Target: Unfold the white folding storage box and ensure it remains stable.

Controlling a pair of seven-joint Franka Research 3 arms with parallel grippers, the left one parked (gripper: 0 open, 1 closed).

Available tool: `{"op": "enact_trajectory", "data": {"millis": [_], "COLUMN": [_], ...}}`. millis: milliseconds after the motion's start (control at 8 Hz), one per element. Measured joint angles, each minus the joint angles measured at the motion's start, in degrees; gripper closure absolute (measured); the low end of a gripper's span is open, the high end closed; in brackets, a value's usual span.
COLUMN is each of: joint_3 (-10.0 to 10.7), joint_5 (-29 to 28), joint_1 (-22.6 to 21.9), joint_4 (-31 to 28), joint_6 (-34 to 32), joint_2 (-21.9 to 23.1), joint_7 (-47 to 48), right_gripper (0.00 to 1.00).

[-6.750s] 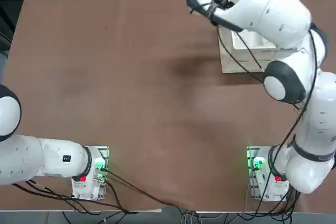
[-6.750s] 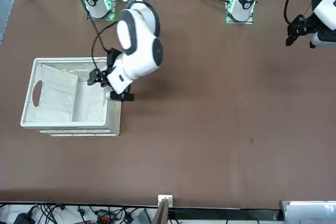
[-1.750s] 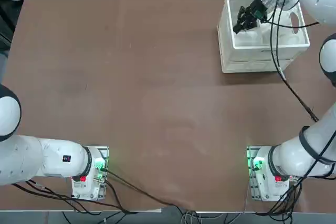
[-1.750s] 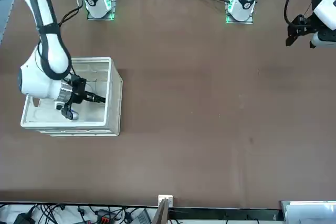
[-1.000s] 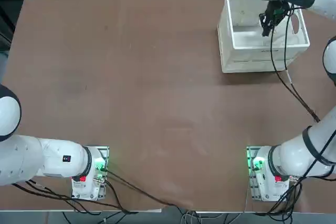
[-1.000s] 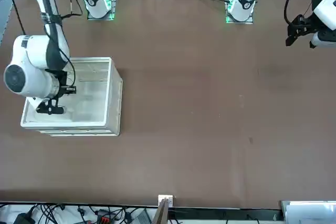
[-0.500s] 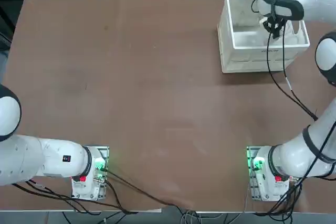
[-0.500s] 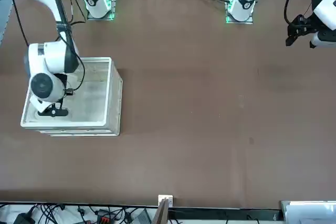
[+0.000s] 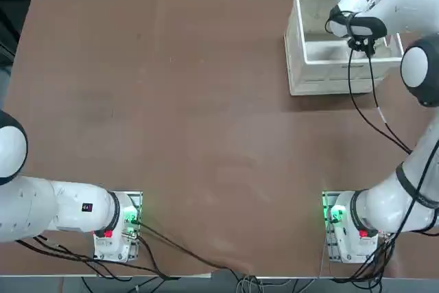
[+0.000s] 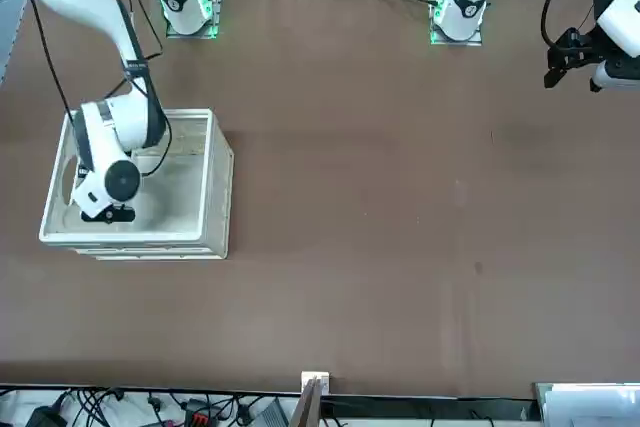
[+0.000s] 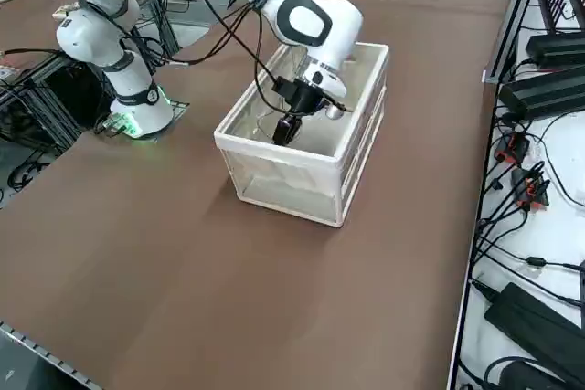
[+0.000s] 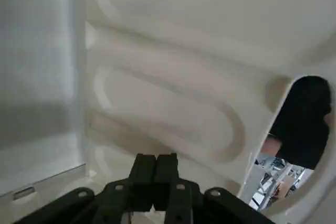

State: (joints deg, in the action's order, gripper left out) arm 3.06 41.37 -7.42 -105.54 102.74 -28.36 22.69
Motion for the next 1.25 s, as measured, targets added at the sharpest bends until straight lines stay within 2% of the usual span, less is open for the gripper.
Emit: {"op": "enact_trajectory", "data": {"millis": [750, 1250], "joint_3": [0.7, 0.3], "joint_5": [7.0, 7.8], "joint_1": [0.1, -0.1], "joint_4": [-0.4, -0.4], "joint_6": [-0.8, -1.3], "joint_2": [-1.9, -2.2], "joint_7": [4.0, 5.0], "right_gripper": [0.99, 0.99]}}
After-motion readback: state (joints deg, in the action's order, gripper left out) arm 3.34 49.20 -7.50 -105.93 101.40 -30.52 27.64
